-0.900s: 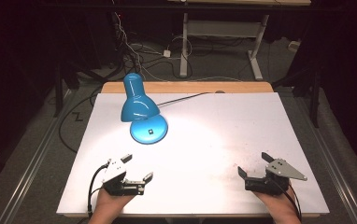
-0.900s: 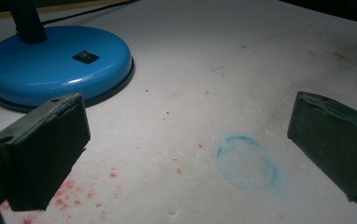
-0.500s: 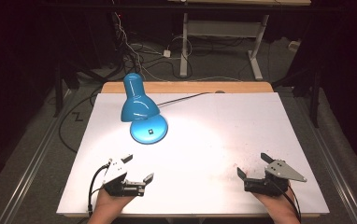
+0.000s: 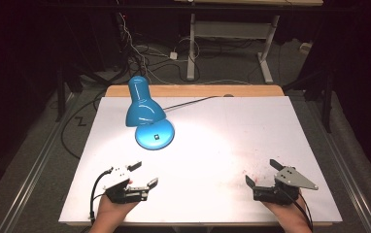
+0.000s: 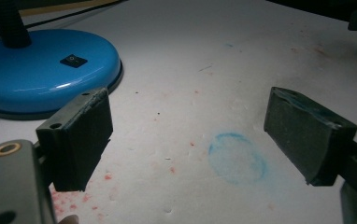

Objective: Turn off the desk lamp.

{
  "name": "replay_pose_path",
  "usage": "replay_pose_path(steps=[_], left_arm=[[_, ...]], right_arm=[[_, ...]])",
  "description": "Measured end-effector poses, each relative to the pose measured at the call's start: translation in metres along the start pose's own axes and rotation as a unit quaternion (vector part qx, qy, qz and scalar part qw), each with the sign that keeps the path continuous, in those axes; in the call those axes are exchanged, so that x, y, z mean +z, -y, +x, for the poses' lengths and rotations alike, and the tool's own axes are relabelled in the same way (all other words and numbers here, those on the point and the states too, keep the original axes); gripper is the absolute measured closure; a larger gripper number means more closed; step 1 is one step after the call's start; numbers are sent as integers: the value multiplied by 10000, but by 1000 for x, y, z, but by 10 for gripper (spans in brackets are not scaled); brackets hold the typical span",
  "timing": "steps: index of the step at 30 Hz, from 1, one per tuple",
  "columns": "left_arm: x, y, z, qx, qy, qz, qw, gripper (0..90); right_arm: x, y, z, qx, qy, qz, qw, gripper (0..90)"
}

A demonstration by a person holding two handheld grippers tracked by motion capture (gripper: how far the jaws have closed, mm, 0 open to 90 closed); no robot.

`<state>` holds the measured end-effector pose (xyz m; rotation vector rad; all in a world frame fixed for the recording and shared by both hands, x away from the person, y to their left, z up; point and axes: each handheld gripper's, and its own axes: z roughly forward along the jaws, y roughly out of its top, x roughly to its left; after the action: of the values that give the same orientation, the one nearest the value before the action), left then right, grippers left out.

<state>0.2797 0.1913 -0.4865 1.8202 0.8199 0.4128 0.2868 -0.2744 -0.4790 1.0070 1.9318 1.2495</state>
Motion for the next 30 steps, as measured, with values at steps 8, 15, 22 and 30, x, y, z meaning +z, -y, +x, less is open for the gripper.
replay_pose_path(steps=[8, 15, 22, 30], left_arm=[[0, 0, 1, -38, 65, 51, 10000, 192], [1, 0, -1, 33, 3, 73, 10000, 243], [3, 0, -2, 9, -266, 100, 9996, 330], [2, 1, -1, 8, -254, 73, 9997, 488]], right_arm=[[-1, 0, 0, -31, -2, -11, 10000, 2], [0, 0, 0, -8, -31, 2, 10000, 2], [1, 0, 0, 11, -72, -4, 10000, 2], [0, 0, 1, 57, -97, -21, 9999, 1]])
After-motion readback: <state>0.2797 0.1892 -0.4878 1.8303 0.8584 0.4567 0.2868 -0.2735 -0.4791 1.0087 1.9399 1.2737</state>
